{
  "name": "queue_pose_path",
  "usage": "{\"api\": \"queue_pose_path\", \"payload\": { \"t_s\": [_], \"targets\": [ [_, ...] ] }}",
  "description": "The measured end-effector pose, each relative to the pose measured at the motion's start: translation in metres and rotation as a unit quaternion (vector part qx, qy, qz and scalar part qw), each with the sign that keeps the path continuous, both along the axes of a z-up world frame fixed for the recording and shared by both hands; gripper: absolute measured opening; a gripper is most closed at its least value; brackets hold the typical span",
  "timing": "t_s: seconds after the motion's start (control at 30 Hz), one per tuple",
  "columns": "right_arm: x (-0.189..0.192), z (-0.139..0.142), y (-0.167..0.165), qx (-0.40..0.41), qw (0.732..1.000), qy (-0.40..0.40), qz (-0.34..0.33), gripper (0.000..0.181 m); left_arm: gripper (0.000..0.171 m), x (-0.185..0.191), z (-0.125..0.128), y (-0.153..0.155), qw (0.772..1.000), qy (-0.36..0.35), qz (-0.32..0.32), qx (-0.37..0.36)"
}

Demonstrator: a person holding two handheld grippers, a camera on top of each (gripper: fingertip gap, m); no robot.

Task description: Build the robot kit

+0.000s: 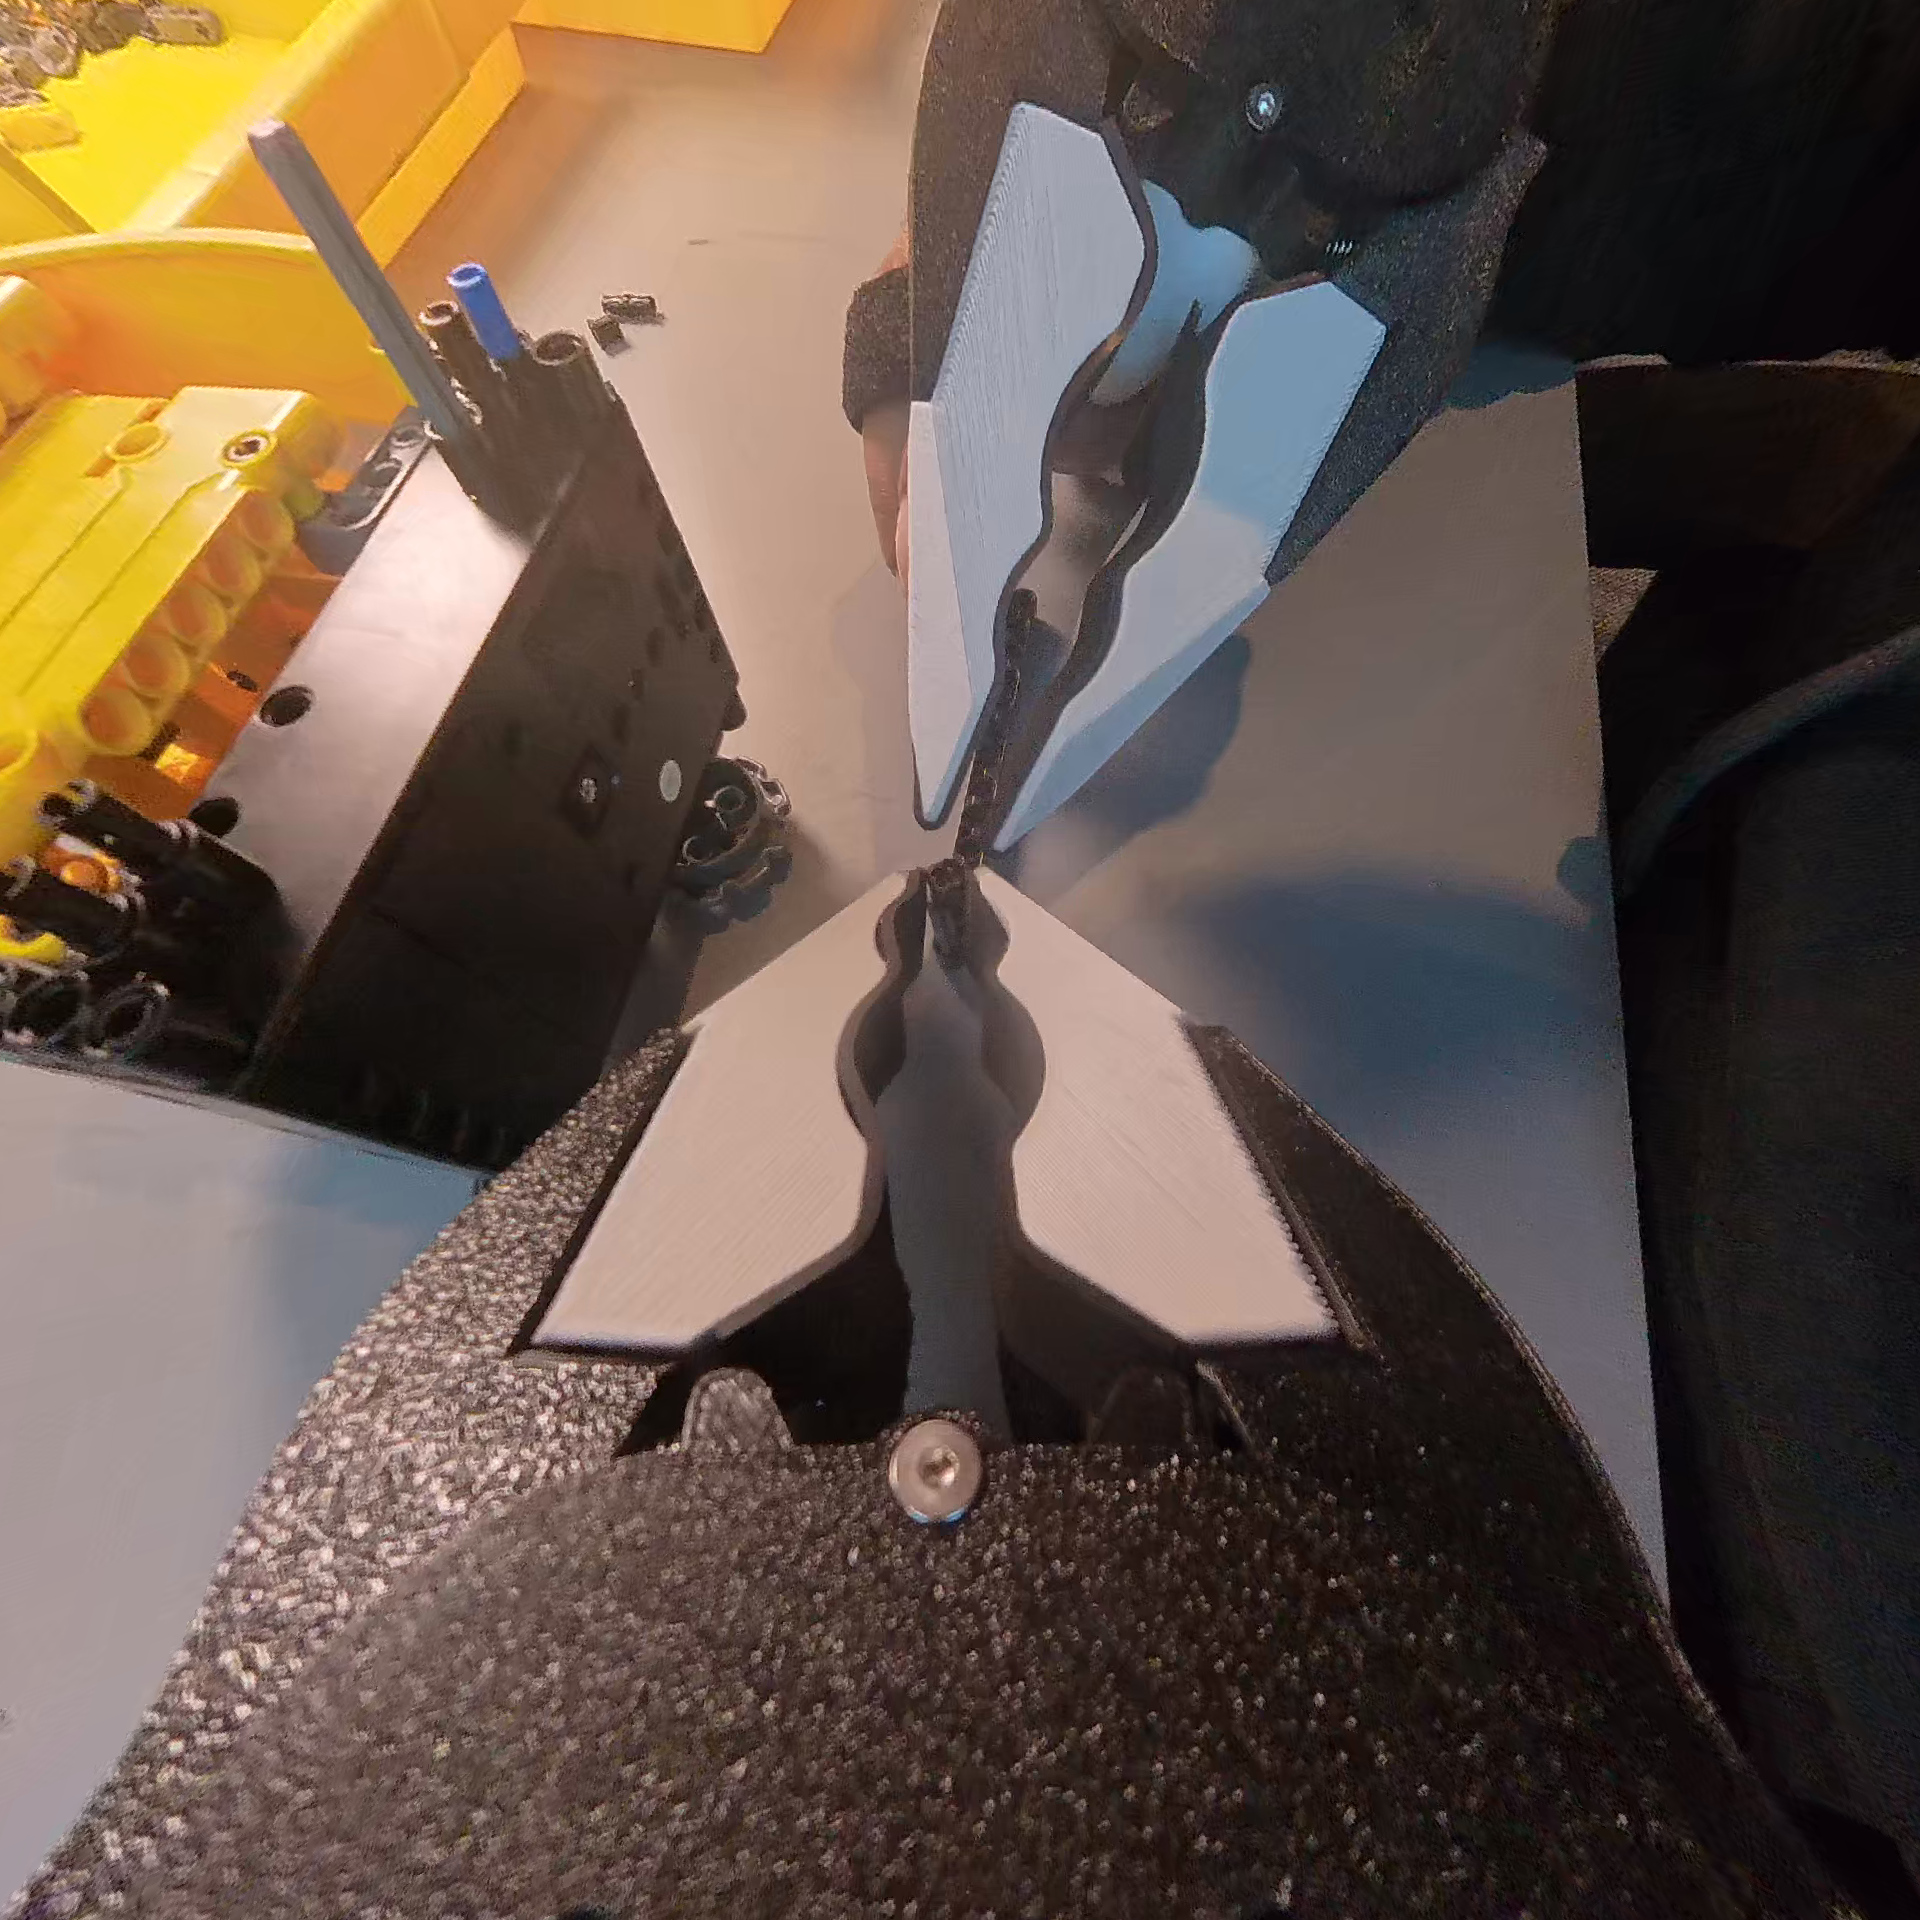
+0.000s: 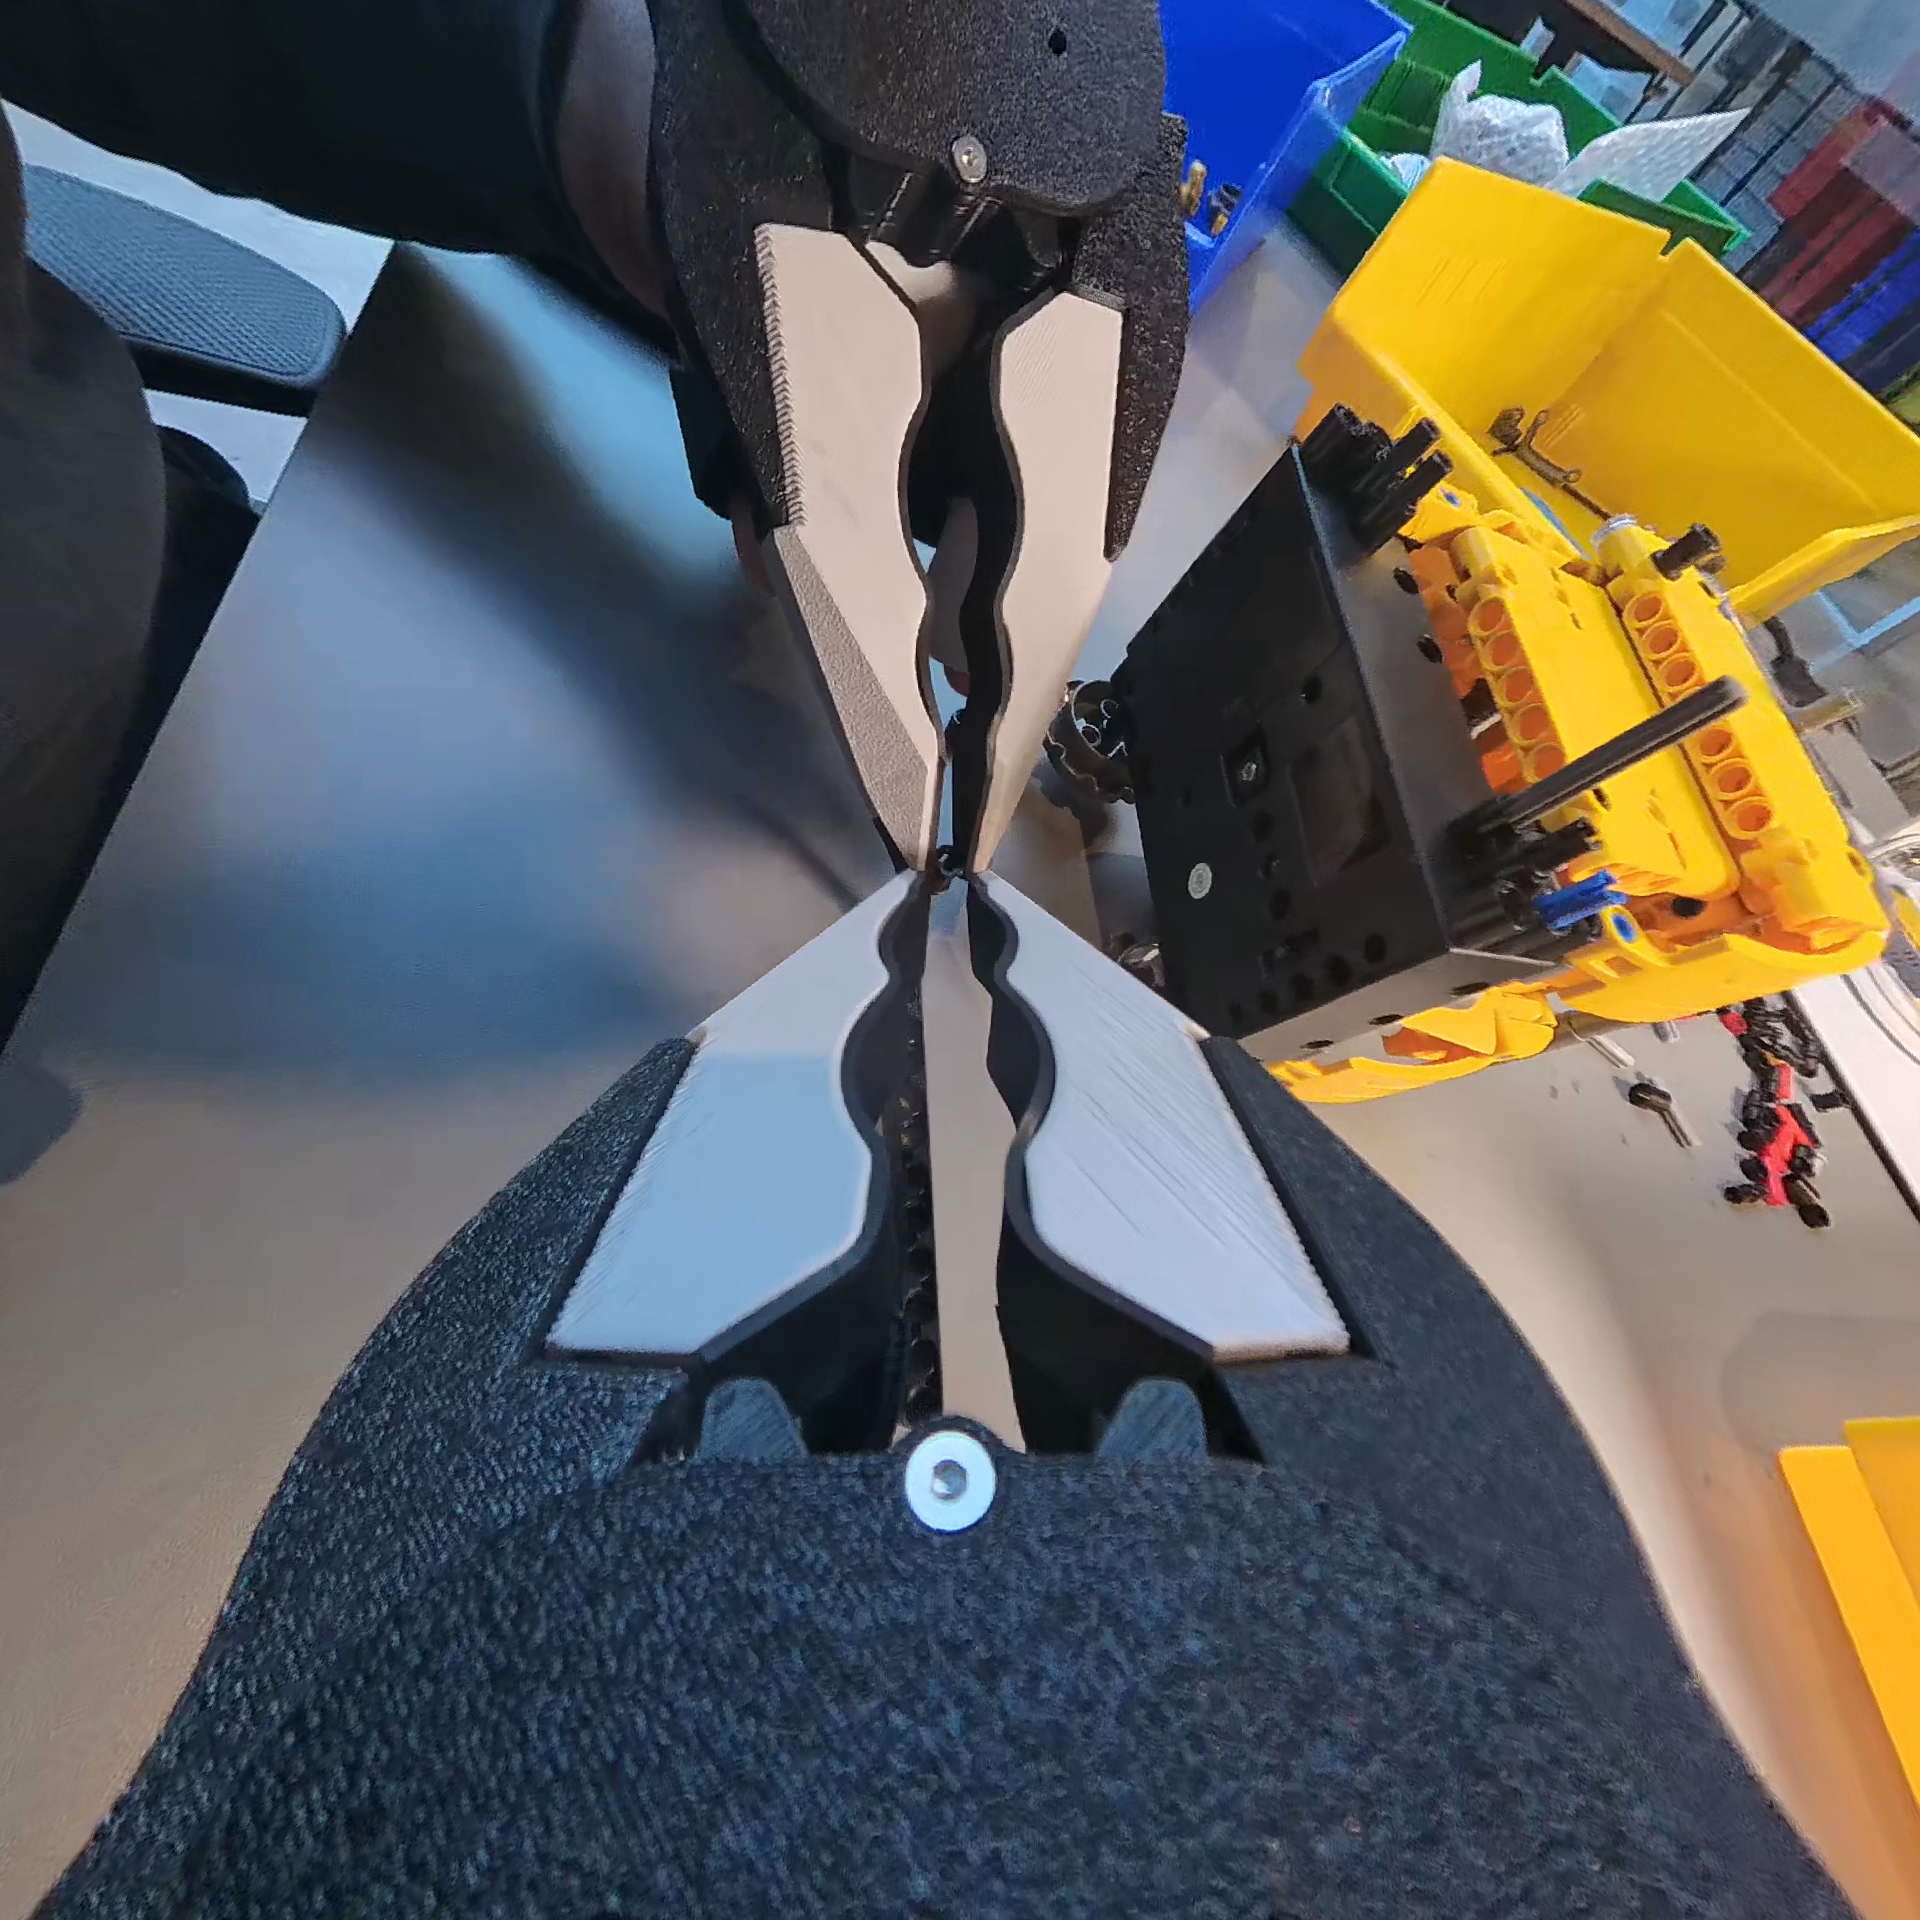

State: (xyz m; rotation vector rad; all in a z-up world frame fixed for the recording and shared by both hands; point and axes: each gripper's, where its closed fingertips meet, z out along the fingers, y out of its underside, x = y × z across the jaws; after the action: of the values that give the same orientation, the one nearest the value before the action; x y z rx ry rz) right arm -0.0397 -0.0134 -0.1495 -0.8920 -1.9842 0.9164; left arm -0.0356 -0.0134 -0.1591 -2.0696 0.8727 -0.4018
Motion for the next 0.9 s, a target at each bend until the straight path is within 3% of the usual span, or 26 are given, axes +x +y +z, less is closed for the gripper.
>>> {"api": "queue_pose_path", "payload": {
  "t_s": [0.9],
  "targets": [
    [-0.0028,-0.0001,0.0005,-0.003,1.0,-0.013,0.013,0.007,0.003,-0.0001,0.0007,-0.0005,0.999,-0.023,0.021,0.024]
  ]
}}
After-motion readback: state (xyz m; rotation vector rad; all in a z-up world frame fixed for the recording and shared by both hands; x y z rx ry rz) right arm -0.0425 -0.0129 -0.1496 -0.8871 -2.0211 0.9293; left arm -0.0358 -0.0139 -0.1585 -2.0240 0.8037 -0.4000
